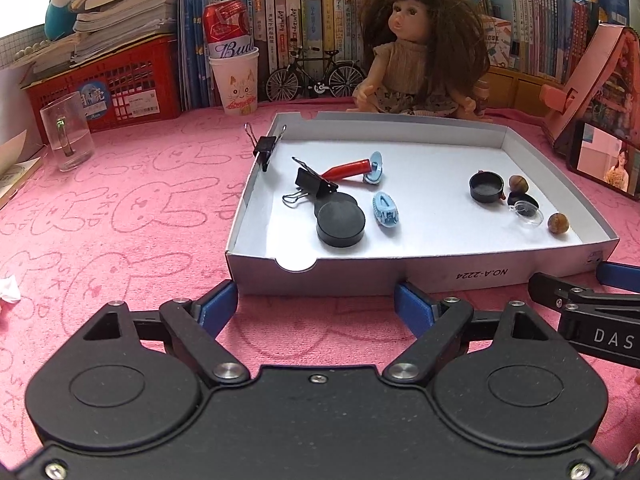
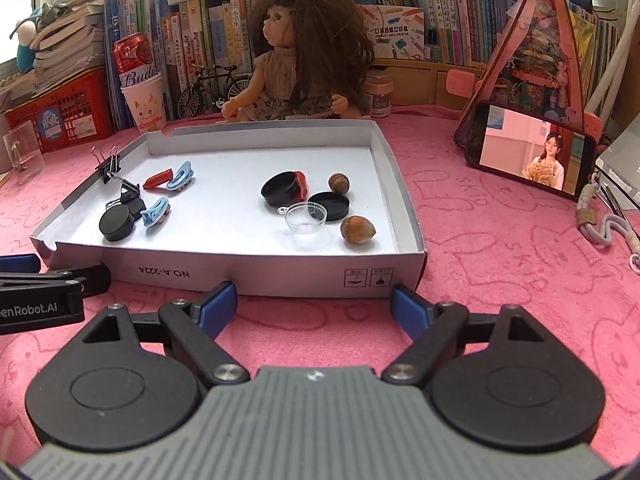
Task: Organize rigid objects
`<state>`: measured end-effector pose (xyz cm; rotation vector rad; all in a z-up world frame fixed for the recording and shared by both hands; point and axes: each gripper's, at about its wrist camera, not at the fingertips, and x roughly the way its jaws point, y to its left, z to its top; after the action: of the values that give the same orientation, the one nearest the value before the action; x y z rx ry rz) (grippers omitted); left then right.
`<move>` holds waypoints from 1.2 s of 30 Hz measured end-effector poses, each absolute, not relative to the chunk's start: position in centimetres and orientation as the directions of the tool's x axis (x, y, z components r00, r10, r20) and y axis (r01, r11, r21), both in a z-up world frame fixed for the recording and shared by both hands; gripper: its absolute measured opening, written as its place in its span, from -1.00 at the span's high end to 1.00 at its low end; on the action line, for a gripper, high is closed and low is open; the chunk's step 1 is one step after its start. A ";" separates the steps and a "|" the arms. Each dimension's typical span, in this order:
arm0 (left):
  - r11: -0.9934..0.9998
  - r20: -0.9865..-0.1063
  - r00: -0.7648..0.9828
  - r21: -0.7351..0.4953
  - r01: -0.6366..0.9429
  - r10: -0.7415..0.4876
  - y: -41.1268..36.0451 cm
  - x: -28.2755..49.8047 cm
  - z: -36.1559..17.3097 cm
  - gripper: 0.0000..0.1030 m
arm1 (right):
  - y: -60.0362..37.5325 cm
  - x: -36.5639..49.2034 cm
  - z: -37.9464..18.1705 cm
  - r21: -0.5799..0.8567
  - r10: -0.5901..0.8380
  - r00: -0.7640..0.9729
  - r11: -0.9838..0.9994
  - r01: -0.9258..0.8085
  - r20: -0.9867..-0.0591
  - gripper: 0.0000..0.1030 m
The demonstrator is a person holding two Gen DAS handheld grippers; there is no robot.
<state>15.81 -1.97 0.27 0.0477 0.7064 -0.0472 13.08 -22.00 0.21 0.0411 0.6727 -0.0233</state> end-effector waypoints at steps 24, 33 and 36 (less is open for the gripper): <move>0.999 -0.638 0.770 0.010 0.032 -0.019 -1.1 15.8 -0.8 -0.97 | -21.3 13.3 -0.2 -0.010 -0.019 0.762 1.000 0.016 -0.647 -1.00; 0.999 -0.640 0.768 0.009 0.030 -0.017 -1.1 15.9 -0.8 -0.99 | -21.2 12.6 -0.4 -0.013 -0.023 0.772 1.000 0.019 -0.635 -1.00; 1.000 -0.640 0.768 0.009 0.030 -0.017 -1.1 15.9 -0.8 -0.99 | -21.1 12.6 -0.4 -0.012 -0.022 0.772 1.000 0.019 -0.635 -1.00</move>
<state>15.87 -1.10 -0.81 0.0192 0.6947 -0.0258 12.63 -21.15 -0.44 -0.0052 0.6885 -0.0225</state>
